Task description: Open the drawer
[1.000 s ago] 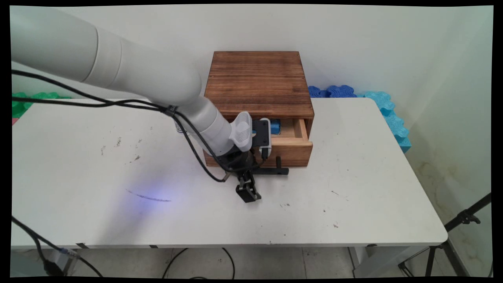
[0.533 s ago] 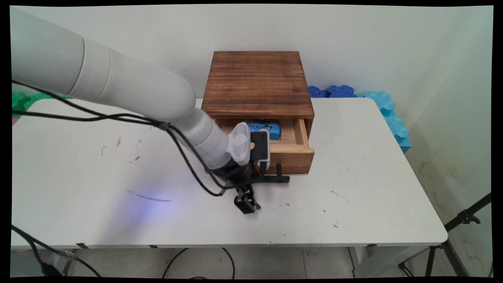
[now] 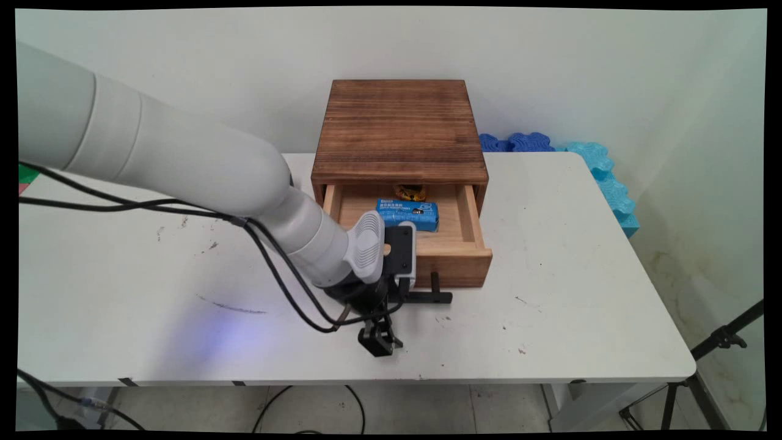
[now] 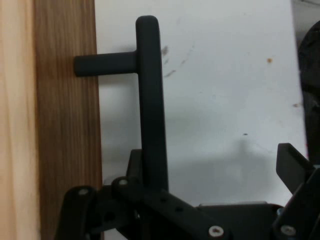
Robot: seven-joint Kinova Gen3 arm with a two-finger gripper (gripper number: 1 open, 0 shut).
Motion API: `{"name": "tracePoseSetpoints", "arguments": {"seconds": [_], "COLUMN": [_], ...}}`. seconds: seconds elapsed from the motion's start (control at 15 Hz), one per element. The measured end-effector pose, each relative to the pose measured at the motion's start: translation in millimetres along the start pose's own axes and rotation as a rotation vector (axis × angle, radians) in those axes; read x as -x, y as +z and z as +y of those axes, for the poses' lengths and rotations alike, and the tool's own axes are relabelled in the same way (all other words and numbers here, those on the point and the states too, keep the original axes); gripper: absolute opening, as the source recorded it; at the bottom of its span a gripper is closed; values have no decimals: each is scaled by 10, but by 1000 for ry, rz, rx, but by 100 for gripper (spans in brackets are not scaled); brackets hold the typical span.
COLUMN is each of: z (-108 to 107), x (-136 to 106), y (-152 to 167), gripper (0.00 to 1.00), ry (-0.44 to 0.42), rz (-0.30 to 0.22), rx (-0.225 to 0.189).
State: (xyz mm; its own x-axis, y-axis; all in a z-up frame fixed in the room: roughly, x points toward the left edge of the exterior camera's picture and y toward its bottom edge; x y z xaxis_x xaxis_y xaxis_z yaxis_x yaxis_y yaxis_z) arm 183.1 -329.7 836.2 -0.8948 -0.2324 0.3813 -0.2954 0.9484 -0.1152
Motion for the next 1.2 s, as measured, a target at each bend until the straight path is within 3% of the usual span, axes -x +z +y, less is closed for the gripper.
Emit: {"name": "tracePoseSetpoints", "arguments": {"seconds": [1.2], "z": [583], "x": [48], "y": [-206], "gripper": [100], "ry": [15], "rz": [20], "rx": [57]}}
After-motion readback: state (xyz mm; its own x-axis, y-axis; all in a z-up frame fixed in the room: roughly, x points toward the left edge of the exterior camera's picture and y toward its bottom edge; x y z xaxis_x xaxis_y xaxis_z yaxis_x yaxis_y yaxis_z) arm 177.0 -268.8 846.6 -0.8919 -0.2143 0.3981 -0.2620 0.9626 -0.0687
